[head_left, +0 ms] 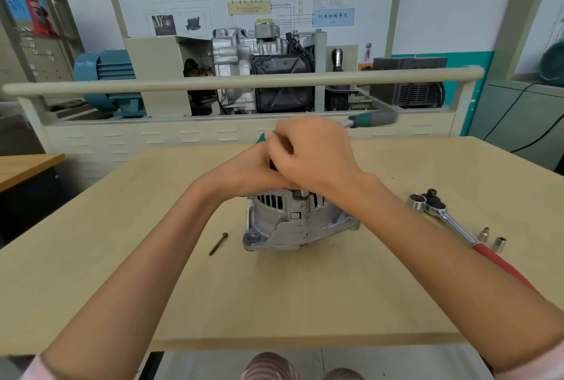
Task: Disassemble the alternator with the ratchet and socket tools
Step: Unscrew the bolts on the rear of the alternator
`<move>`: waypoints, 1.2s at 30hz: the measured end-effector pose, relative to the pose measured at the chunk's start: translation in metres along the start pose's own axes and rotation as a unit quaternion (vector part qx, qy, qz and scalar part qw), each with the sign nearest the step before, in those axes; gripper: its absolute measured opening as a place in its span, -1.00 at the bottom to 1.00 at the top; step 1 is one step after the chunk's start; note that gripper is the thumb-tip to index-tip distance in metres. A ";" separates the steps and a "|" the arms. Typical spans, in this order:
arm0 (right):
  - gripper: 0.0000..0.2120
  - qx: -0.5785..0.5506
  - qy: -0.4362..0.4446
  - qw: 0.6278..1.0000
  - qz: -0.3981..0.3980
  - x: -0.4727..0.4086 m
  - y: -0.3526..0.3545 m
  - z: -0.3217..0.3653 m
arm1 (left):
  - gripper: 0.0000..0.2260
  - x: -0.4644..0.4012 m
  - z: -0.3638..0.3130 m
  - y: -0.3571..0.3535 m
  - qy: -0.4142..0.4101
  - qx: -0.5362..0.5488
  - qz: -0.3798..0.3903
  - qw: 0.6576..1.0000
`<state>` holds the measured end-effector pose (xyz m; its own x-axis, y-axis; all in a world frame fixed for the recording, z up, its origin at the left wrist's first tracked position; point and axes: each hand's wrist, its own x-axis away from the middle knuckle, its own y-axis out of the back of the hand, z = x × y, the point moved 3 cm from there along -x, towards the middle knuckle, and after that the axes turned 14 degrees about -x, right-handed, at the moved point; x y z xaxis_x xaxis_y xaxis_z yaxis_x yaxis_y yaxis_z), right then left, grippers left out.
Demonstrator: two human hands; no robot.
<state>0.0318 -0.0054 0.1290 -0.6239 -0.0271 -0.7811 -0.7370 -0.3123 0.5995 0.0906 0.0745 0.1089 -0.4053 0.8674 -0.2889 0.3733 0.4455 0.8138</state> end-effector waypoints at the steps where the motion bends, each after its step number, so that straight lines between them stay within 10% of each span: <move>1: -0.66 -0.093 0.002 0.996 0.010 -0.001 -0.001 -0.003 | -0.88 -0.001 0.002 0.000 0.009 0.006 0.002 1.000; 6: -0.68 -0.313 0.000 0.949 -0.024 0.003 0.004 -0.008 | -0.98 -0.001 0.006 0.000 0.026 -0.004 0.030 0.999; 11: -0.76 0.126 -0.057 0.990 -0.022 0.007 -0.003 0.007 | -0.81 -0.007 0.008 0.002 0.054 -0.064 0.004 0.996; 15: -0.72 0.192 -0.096 0.977 0.011 0.000 0.000 0.011 | -0.85 -0.008 0.006 -0.002 0.057 -0.079 -0.011 0.995; 21: -0.59 -0.001 -0.002 1.000 0.013 0.002 0.005 0.004 | -0.91 0.000 0.002 -0.001 -0.007 -0.002 0.013 1.000; 26: -0.57 -0.352 -0.029 0.936 0.008 0.001 0.007 -0.009 | -0.84 -0.003 0.010 -0.002 0.030 -0.005 0.020 0.999; 32: -0.74 0.146 -0.049 0.988 -0.025 0.006 -0.004 0.005 | -0.77 -0.007 0.010 0.001 0.034 -0.039 -0.029 0.998; 36: -0.63 0.183 -0.088 0.979 -0.033 0.003 -0.001 0.005 | -0.76 -0.006 0.004 -0.002 0.010 -0.028 -0.024 0.999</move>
<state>0.0293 -0.0007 0.1263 -0.5833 0.1560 -0.7971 -0.8009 0.0531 0.5965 0.0952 0.0694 0.1069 -0.4389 0.8403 -0.3181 0.3059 0.4726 0.8265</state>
